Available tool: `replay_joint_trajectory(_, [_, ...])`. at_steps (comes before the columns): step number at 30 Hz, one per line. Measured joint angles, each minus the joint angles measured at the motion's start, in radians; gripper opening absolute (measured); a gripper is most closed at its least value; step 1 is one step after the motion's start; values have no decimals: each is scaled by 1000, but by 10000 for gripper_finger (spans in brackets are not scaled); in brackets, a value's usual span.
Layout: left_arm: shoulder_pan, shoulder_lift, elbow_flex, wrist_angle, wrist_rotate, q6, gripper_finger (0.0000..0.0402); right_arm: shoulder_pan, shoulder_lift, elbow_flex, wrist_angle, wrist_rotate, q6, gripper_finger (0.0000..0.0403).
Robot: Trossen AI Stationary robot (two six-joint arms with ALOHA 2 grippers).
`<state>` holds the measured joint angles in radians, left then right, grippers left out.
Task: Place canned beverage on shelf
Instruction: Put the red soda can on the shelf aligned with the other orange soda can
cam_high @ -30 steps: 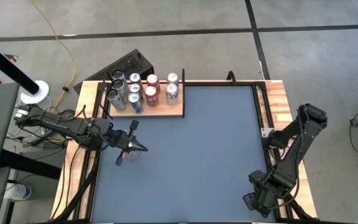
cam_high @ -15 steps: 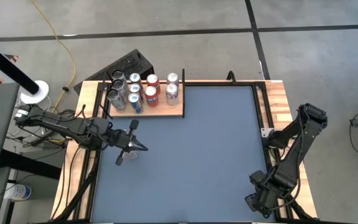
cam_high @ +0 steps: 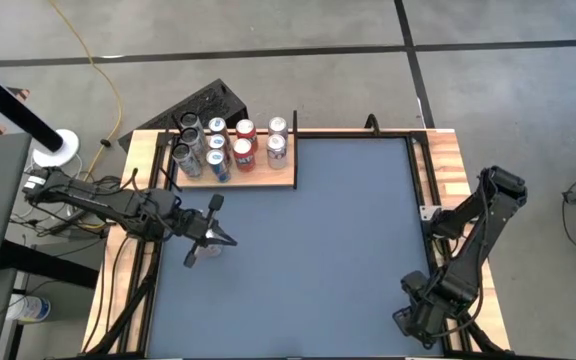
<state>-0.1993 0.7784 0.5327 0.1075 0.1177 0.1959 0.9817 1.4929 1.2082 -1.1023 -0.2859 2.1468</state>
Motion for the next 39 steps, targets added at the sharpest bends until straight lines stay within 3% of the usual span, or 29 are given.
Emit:
replay_joint_trajectory(8, [0, 0, 0, -21, 0, -2, 0, 0, -2, -69, 95, -27, 2, 290])
replay_joint_trajectory(39, [0, 0, 0, -44, 35, -14, 0, 0, 0, -72, 98, 21, -115, 278])
